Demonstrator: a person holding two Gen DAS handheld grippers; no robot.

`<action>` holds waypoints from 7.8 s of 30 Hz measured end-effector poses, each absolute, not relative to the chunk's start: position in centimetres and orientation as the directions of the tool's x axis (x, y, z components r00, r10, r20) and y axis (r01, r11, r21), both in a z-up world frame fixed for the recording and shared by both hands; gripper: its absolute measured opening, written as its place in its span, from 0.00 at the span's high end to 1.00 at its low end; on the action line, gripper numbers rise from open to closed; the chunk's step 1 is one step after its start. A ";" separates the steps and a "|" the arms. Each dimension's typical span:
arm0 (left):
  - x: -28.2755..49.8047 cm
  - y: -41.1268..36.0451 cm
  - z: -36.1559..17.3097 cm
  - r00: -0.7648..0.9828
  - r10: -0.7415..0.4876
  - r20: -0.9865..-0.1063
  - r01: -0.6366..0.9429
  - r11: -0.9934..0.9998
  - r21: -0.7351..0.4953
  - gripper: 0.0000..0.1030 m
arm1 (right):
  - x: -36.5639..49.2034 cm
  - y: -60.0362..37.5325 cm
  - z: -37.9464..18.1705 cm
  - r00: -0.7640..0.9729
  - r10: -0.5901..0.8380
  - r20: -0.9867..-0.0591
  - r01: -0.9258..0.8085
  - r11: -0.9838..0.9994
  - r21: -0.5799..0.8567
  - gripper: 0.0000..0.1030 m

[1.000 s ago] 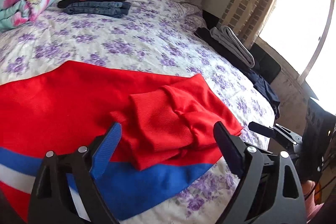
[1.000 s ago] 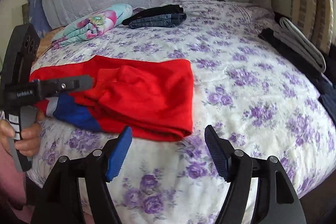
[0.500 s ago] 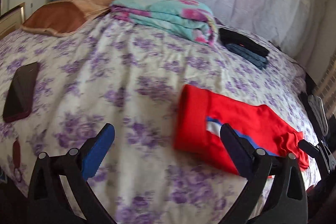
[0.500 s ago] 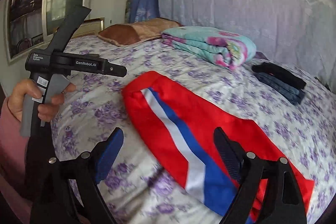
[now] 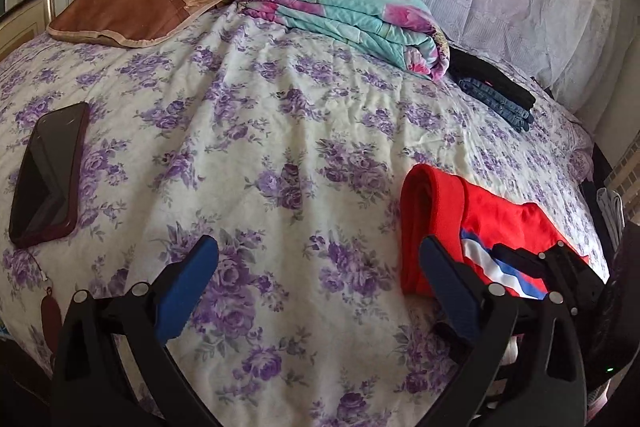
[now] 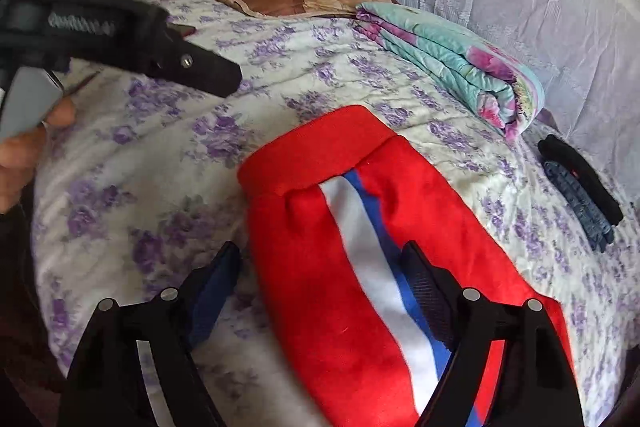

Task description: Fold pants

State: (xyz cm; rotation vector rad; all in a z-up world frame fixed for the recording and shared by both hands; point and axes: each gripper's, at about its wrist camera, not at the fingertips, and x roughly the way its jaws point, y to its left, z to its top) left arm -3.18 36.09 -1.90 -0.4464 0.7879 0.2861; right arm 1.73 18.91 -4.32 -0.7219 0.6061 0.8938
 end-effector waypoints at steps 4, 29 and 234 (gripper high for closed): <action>-2.0 35.9 -1.7 0.672 0.049 -0.739 -0.371 0.886 -0.279 0.05 | 2.1 18.9 -4.6 0.519 0.470 -0.714 -0.840 0.433 -0.327 0.30; 4.9 33.7 -6.2 0.541 -0.656 -0.526 -0.146 0.542 -0.827 0.05 | 3.0 14.9 -2.3 0.511 0.580 -0.634 -0.813 0.566 -0.137 0.88; 11.1 6.4 -6.4 0.365 -0.701 -0.612 0.225 0.705 -0.673 0.05 | 8.5 -28.1 -3.9 0.562 0.756 -0.335 -0.442 0.617 0.651 0.26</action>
